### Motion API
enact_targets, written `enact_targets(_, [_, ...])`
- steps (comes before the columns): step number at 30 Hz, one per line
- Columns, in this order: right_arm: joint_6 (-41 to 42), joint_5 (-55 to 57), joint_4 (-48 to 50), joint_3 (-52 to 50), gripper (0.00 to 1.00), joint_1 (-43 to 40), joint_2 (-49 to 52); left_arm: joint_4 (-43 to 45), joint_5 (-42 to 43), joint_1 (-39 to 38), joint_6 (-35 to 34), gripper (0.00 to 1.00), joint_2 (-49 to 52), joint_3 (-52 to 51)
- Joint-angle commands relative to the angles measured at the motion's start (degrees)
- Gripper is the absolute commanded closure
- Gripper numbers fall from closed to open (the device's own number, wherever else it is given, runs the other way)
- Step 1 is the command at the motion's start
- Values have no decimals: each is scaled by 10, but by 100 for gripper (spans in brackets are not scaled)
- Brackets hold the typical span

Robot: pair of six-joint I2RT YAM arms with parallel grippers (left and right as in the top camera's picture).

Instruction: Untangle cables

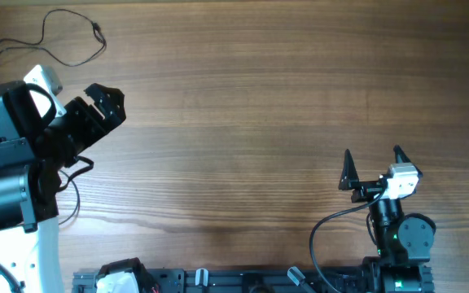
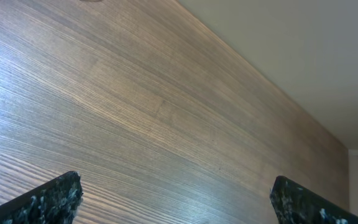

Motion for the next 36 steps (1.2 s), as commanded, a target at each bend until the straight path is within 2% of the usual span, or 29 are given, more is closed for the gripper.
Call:
enact_targets(1, [-7,10,-1,-1,0,-3,-5,0,-5,-3,5,0,-1,8])
enact_targets(36, [-12,7,1,-1,0,3,-5,0,-5,-3,5,0,-1,8])
